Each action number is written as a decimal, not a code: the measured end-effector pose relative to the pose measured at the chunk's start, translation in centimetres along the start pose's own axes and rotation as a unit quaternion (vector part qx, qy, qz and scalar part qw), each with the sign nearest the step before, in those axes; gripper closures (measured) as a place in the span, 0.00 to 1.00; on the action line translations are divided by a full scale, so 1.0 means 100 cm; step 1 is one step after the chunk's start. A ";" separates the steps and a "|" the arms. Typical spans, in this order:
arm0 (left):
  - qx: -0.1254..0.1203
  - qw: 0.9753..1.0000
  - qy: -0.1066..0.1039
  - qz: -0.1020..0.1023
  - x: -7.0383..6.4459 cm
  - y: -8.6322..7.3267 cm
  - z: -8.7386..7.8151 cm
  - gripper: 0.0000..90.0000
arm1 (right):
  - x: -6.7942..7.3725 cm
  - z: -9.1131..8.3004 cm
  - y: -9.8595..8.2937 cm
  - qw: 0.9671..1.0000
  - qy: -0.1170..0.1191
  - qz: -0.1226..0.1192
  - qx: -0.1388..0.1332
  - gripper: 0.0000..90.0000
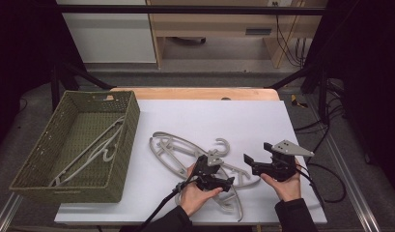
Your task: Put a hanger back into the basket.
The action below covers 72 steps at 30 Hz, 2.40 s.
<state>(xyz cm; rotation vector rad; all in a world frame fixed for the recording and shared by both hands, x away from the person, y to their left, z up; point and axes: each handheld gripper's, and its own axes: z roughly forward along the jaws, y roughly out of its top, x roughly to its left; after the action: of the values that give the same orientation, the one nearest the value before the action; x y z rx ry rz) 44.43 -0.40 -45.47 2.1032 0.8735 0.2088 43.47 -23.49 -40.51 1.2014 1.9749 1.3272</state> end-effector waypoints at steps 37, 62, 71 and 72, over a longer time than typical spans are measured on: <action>0.072 0.997 0.011 -0.018 -0.010 -0.011 0.004 0.48 | 0.001 -0.005 0.003 1.000 -0.007 -0.003 -0.003 0.16; 0.084 0.995 -0.006 0.047 0.006 0.012 -0.030 0.58 | 0.001 -0.003 0.002 1.000 -0.007 -0.010 0.004 0.17; 0.089 0.993 -0.003 0.077 0.012 0.036 -0.021 0.50 | -0.002 -0.008 0.004 1.000 -0.009 -0.008 -0.003 0.17; 0.090 0.993 -0.004 0.075 0.012 0.037 -0.019 0.48 | -0.003 -0.008 0.004 1.000 -0.011 -0.008 -0.005 0.17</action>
<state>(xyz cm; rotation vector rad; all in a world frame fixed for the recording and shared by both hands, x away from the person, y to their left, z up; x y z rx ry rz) 46.40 0.09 -41.65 2.3388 0.7523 0.2067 43.16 -24.07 -39.87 1.1889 1.9567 1.3103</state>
